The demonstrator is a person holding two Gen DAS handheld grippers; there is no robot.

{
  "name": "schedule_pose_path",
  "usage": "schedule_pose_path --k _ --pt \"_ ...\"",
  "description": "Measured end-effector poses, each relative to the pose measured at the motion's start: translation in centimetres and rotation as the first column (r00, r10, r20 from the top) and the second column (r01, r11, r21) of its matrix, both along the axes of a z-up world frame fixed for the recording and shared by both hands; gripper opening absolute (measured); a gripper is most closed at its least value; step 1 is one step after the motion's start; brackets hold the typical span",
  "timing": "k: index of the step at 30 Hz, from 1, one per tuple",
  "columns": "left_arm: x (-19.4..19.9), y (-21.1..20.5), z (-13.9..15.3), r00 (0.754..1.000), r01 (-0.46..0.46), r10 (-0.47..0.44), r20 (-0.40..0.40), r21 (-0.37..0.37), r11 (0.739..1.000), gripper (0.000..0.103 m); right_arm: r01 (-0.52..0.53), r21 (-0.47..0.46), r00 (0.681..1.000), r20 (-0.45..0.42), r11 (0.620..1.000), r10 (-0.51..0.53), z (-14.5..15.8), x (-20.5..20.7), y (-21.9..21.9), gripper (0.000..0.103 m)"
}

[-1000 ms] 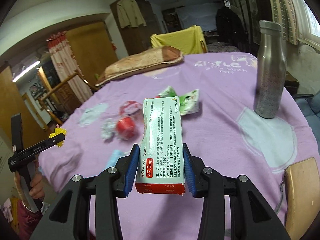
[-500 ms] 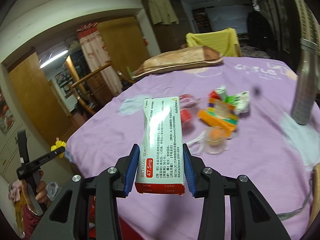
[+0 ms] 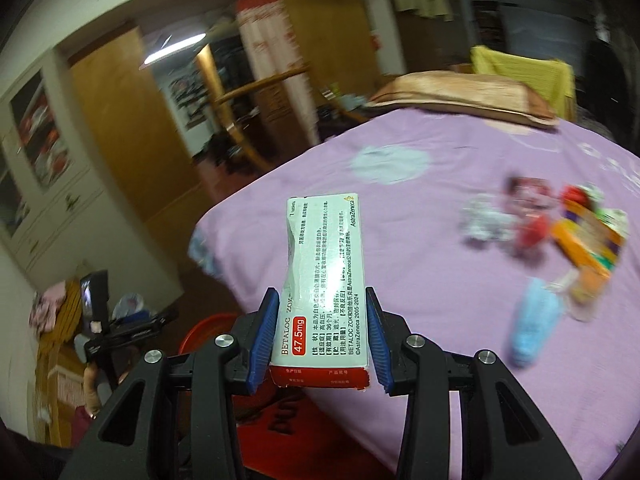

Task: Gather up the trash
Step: 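Carry the mesh ball and medicine box to the wastebasket and release both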

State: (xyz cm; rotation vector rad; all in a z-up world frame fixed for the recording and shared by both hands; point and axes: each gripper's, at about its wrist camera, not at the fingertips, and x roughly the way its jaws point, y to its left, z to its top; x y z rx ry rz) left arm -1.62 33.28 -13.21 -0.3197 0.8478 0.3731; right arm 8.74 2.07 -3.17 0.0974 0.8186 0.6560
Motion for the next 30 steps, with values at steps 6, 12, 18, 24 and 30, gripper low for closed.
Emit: schedule_pose_path --k 6,12,18,24,30 --pt "-2.4 3.6 0.1 0.989 -0.145 0.145 0.002 0.087 0.986 0.096 -0.203 -0.04 0.978 -0.063 0.978 0.2 -1.5 -1.6 9.4 0.042" --pt "-4.4 6.9 -0.7 0.973 -0.23 0.23 0.007 0.039 0.972 0.096 -0.385 -0.063 0.916 -0.145 0.921 0.373 -3.9 -3.0 18.7 0.043" --pt "-4.9 8.4 -0.8 0.965 -0.262 0.262 0.007 0.034 0.965 0.096 -0.45 -0.074 0.888 -0.14 0.89 0.437 -4.6 -3.7 23.2 0.065" --pt "-4.7 7.8 -0.7 0.97 -0.241 0.241 0.01 0.051 0.969 0.096 -0.403 -0.082 0.912 -0.122 0.912 0.392 -3.9 -2.8 20.9 0.065" --pt "-3.9 5.6 0.6 0.979 -0.203 0.202 0.022 0.083 0.976 0.096 -0.329 -0.055 0.942 -0.091 0.943 0.324 -3.2 -1.3 17.3 0.066"
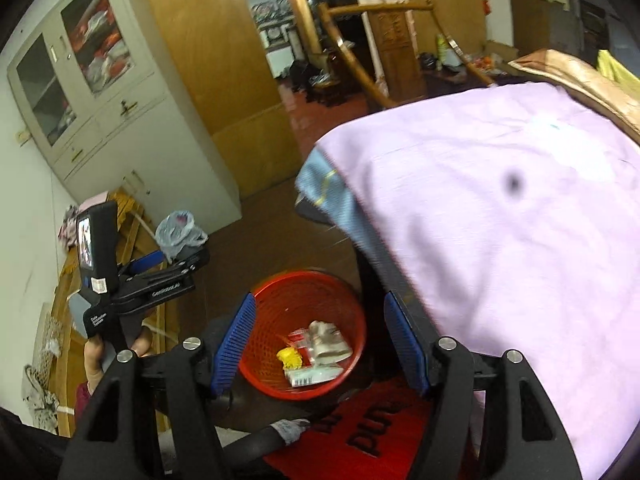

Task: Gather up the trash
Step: 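Carry the mesh ball and medicine box to the wastebasket and release both, then bring both tools back over the table toward the remaining trash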

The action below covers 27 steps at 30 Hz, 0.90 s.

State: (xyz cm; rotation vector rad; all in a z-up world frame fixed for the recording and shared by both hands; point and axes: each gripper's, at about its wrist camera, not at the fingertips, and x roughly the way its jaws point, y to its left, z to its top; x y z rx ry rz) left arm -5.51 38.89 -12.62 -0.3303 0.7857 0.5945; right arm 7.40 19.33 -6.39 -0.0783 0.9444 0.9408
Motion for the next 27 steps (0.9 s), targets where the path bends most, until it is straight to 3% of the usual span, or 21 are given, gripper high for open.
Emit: schedule_pose_path --k 8,15,22,27 --pt "1.3 -5.0 3.1 0.996 0.091 -0.092 0.021 0.055 0.994 0.096 0.134 0.09 0.99 0.041 0.987 -0.138 2.0 1.1 -7.6 0.07" --pt "2.6 -11.5 5.7 0.979 0.2 -0.203 0.02 0.117 0.973 0.096 0.246 0.171 0.964 0.062 0.954 -0.259 3.0 0.9 -15.8 0.073" --pt "4.6 -19.2 7.0 0.942 0.33 -0.335 -0.008 0.186 0.925 0.096 0.374 0.247 0.915 0.056 0.894 -0.399 3.2 0.5 -24.3 0.078" --pt "6.7 -24.9 6.9 0.896 0.44 -0.443 -0.03 0.19 0.878 0.096 0.476 0.275 0.861 0.048 0.835 -0.507 2.3 0.1 -30.2 0.083"
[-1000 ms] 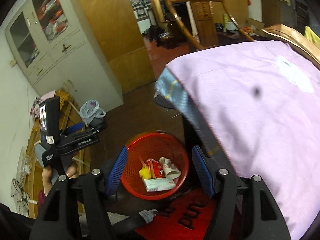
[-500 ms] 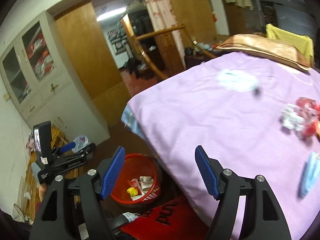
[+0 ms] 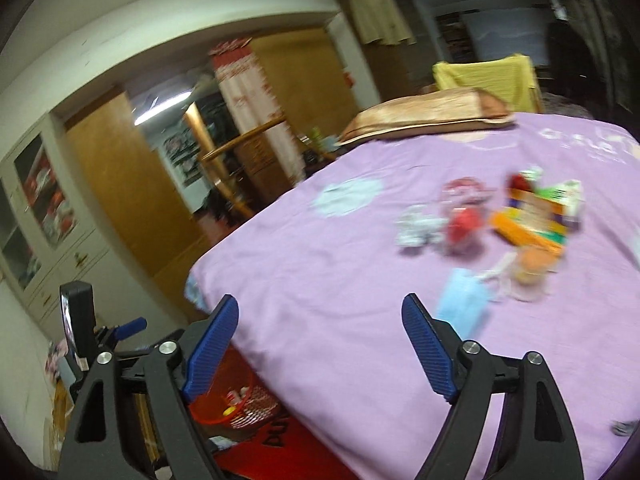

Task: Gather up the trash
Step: 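Bring both tools back over the table toward the remaining trash, then close the left tool on the blue face mask while the right tool grasps the clear cup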

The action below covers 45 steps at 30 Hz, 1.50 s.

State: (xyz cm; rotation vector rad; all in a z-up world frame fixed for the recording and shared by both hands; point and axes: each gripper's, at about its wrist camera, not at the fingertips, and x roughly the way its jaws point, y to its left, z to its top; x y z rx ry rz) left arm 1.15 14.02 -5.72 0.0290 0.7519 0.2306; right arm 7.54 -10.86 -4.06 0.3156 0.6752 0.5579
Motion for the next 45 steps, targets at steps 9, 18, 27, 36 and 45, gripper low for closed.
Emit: schedule_pose_path --k 9,18,27,36,45 --pt "6.2 -9.9 -1.2 0.971 0.222 -0.227 -0.069 -0.079 0.972 0.096 0.278 -0.099 0.96 0.056 0.956 -0.273 -2.5 0.2 -8.4 0.091" --pt "11.6 -20.6 -1.9 0.874 0.458 -0.475 -0.1 -0.155 0.876 0.096 0.444 -0.098 0.895 0.005 0.891 -0.445 -4.9 2.6 -14.5 0.092" --pt "16.5 -24.5 -3.9 0.857 0.44 -0.477 -0.194 -0.208 0.874 0.096 0.452 -0.12 0.888 -0.034 0.884 -0.458 -6.6 3.6 -15.2 0.092" --pt "16.1 -18.3 -2.6 0.95 0.283 -0.287 -0.125 -0.052 0.958 0.096 0.444 -0.023 0.89 -0.105 0.896 -0.444 -7.4 3.9 -16.7 0.094" --pt "15.0 -15.6 -1.6 0.933 0.316 -0.35 -0.086 -0.269 0.91 0.096 0.44 -0.049 0.893 -0.084 0.897 -0.443 -7.2 3.8 -16.1 0.094"
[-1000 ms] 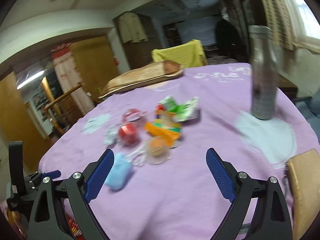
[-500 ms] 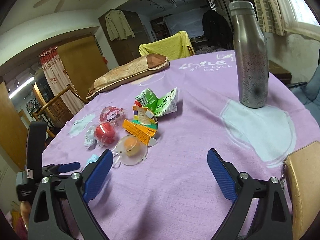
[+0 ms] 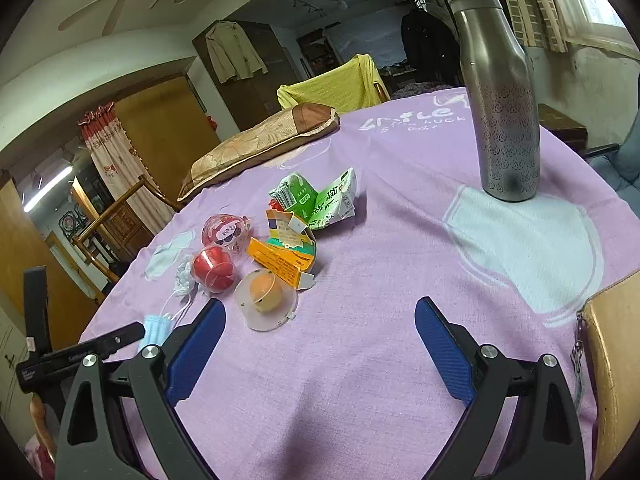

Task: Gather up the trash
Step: 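Close the left tool on the blue face mask while the right tool grasps the clear cup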

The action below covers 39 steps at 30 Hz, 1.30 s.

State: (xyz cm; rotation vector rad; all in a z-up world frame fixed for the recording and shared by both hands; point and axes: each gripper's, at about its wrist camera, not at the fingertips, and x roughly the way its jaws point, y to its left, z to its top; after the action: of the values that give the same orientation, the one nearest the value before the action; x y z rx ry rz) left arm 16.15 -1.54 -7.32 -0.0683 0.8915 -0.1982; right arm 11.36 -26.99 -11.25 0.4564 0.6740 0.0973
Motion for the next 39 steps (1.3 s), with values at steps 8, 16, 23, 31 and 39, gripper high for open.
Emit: schedule_pose_path --k 8,16,23,31,39 --pt "0.8 -3.5 -3.1 0.999 0.035 -0.029 -0.046 0.141 0.989 0.096 -0.008 0.017 1.0 -0.011 1.0 0.008 -0.2 0.3 -0.3 0.094" --pt "1.1 -2.6 -3.1 0.999 0.026 -0.022 -0.046 0.092 0.995 0.096 -0.029 -0.009 0.999 -0.021 1.0 0.029 -0.2 0.5 0.3 0.094" --pt "0.7 -2.5 -3.0 0.999 0.049 -0.048 -0.025 0.049 0.998 0.096 -0.129 -0.155 0.991 -0.048 0.98 0.123 0.3 1.6 3.9 0.08" --pt "0.5 -2.0 -2.9 0.999 0.04 -0.039 -0.012 0.01 0.999 0.096 -0.256 -0.148 0.956 -0.185 0.955 0.228 -0.7 7.3 8.0 0.065" --pt "0.5 -1.8 -2.9 0.999 0.044 -0.044 -0.012 0.0 0.999 0.096 -0.276 -0.174 0.935 -0.277 0.945 0.222 -2.2 10.6 8.9 0.051"
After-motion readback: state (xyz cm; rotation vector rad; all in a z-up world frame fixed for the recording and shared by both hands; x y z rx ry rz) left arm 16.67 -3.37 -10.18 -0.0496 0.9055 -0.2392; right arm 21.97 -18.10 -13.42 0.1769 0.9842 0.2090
